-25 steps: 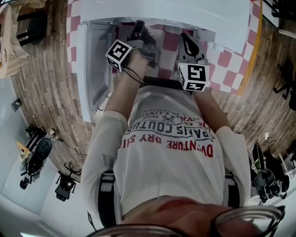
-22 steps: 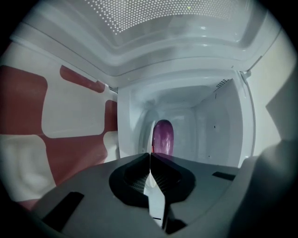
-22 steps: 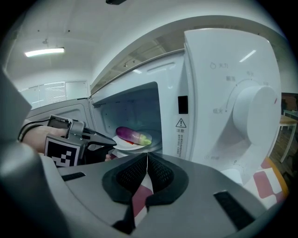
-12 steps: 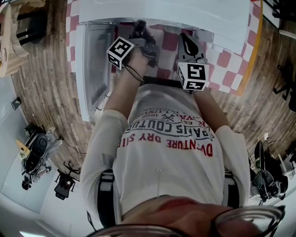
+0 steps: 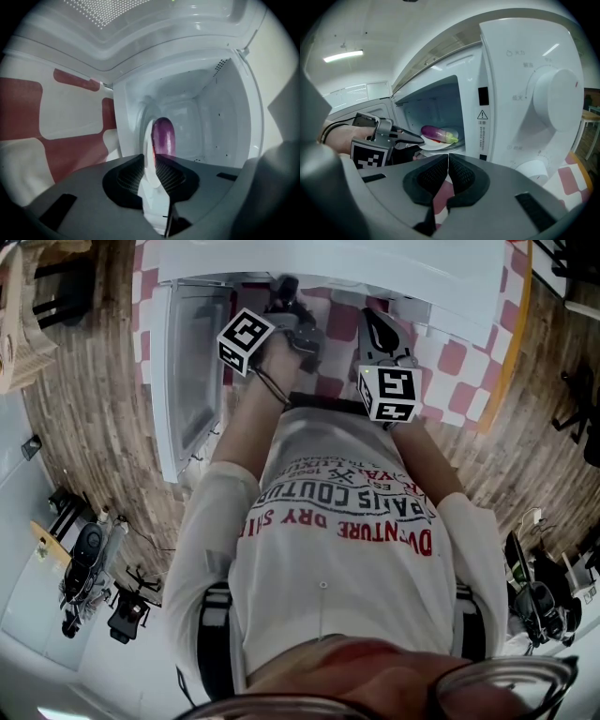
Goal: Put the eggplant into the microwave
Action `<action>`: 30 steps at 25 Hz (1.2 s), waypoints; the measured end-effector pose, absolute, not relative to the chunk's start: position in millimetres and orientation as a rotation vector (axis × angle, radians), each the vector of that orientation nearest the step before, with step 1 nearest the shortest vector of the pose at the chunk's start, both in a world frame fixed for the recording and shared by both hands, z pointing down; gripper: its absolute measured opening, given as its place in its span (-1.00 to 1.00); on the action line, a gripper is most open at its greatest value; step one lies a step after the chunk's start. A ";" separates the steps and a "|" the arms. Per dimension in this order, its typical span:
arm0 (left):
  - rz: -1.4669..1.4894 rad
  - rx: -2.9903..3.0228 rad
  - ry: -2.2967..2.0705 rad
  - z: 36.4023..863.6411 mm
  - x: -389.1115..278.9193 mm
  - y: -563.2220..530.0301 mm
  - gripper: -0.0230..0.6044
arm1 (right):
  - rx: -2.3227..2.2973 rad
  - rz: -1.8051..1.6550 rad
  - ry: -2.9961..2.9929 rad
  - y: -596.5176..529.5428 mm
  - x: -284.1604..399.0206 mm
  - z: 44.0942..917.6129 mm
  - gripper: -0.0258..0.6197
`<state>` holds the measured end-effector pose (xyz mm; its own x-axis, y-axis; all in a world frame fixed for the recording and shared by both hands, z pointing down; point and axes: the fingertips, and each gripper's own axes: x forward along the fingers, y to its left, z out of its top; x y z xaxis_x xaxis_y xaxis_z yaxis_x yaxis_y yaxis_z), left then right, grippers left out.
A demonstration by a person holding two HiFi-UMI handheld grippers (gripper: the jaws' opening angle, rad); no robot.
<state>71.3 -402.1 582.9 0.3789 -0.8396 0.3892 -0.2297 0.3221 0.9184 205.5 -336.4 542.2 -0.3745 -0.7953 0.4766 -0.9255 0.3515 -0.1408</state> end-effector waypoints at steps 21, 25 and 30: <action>-0.370 1.432 -1.183 554.6 89.0 -332.6 -0.81 | 1.472 0.574 -2.349 -294.6 207.8 527.0 -0.84; -0.309 1.606 -1.231 528.4 92.9 -316.8 -0.84 | 1.488 0.524 -2.368 -286.1 210.6 513.4 -0.84; -0.158 1.969 -1.348 484.3 102.4 -301.9 -0.84 | 1.535 0.434 -2.391 -275.3 220.0 490.9 -0.83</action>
